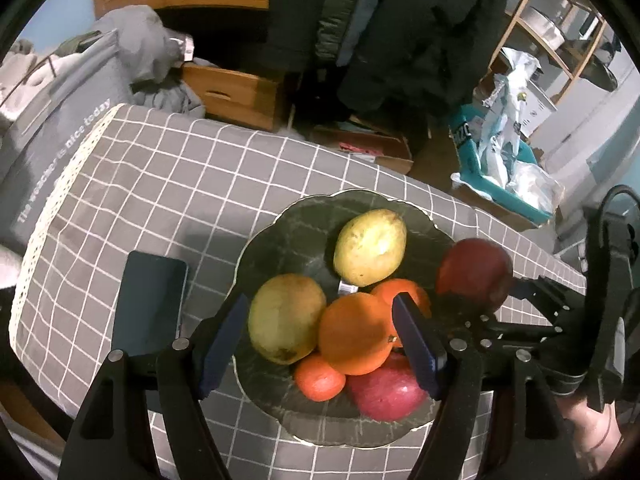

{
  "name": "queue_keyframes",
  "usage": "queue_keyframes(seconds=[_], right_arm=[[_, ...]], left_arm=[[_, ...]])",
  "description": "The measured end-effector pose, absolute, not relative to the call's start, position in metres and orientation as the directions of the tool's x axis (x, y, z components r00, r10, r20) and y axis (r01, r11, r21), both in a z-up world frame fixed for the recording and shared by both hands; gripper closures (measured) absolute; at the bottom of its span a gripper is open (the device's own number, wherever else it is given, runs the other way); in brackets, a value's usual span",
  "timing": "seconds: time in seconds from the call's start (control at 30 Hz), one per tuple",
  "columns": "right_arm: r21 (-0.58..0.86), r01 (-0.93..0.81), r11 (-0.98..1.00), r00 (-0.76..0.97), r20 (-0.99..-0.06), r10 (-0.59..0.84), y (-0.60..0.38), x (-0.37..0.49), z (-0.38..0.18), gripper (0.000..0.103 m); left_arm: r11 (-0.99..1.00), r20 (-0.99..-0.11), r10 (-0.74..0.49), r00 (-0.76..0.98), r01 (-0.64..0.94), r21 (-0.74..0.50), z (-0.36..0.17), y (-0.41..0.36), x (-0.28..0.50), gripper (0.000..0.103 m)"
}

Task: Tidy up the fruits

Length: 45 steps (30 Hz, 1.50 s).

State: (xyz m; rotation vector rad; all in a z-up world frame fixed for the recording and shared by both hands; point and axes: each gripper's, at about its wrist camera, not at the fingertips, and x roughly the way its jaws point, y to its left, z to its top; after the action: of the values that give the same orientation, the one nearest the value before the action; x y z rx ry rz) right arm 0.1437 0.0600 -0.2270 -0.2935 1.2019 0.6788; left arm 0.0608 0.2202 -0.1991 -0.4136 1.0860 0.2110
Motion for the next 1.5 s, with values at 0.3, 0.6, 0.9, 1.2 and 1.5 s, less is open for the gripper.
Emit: queue_keyframes(seconds=[0.3, 0.6, 0.9, 1.2, 1.5], right_arm=[[0.125, -0.638, 0.760, 0.234, -0.909, 0.345, 0.058, 0.141, -0.216, 0.019], [0.144, -0.611, 0.779, 0.287, -0.876, 0.387, 0.044, 0.138, -0.182, 0.019], [0.081, -0.581, 0.810, 0.431, -0.814, 0.391, 0.023, 0.122, -0.122, 0.019], [0.047, -0.552, 0.832, 0.539, -0.741, 0.400, -0.006, 0.101, -0.065, 0.019], [0.018, -0.527, 0.850, 0.627, -0.667, 0.403, -0.035, 0.076, -0.022, 0.019]], left_arm=[[0.899, -0.890, -0.020, 0.455, -0.382, -0.215, -0.197, 0.221, 0.054, 0.019], [0.907, -0.866, 0.004, 0.500, -0.367, -0.208, -0.174, 0.213, 0.042, 0.016], [0.923, -0.811, 0.049, 0.583, -0.337, -0.187, -0.134, 0.200, 0.026, 0.014], [0.940, -0.717, 0.119, 0.686, -0.310, -0.142, -0.085, 0.184, 0.006, 0.003], [0.946, -0.654, 0.184, 0.734, -0.312, -0.084, -0.048, 0.168, -0.007, 0.001]])
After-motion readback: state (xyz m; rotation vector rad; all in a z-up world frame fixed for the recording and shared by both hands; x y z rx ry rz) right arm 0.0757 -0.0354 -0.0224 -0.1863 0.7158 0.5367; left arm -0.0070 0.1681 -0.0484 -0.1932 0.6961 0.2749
